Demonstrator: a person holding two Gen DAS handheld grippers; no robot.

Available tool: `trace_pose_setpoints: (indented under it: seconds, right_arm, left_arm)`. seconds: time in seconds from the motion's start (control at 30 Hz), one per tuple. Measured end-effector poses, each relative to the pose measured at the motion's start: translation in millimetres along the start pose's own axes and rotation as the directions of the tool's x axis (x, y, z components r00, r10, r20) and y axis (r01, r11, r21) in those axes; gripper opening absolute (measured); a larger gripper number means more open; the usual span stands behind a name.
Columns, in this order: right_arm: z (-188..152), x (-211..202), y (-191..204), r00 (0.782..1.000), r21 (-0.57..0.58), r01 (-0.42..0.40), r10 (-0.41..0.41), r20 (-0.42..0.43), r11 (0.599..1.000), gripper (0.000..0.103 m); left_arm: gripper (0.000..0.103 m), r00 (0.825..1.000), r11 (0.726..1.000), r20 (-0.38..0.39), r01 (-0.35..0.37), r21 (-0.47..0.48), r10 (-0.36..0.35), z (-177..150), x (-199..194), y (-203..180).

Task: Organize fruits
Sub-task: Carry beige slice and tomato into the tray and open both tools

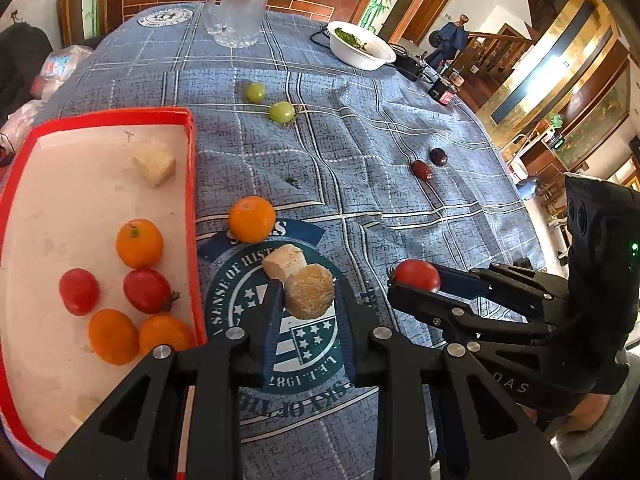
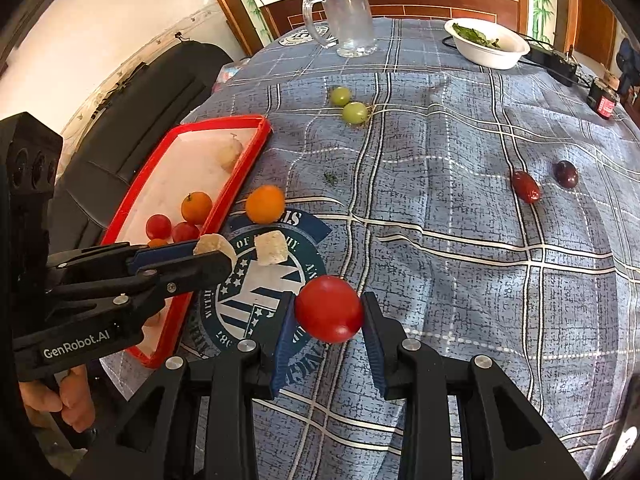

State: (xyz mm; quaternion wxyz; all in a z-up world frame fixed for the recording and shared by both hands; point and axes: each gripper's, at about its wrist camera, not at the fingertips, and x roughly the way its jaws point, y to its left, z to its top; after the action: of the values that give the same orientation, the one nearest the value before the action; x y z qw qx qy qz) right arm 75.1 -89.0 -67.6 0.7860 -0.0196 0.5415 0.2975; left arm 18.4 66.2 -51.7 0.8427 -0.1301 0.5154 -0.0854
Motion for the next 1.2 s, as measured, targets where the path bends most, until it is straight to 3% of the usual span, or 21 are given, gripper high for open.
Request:
trace_pose_setpoints:
  seconds: [0.5, 0.83, 1.2]
  right_arm:
    - [15, 4, 30, 0.998, -0.046, -0.051, 0.052, 0.022, 0.998, 0.033]
    - [27, 13, 61, 0.996, -0.1, -0.083, 0.085, 0.016, 0.991, 0.033]
    - [47, 29, 100, 0.993, -0.166, -0.113, 0.115, 0.006, 0.98, 0.033]
  left_arm:
    - [0.023, 0.998, 0.999, 0.045, -0.05, -0.018, 0.051, -3, -26, 20]
    - [0.023, 0.99, 0.985, 0.101, -0.084, -0.153, 0.1, -9, -61, 78]
    - [0.024, 0.977, 0.939, 0.109, -0.142, -0.312, 0.184, -33, -82, 147]
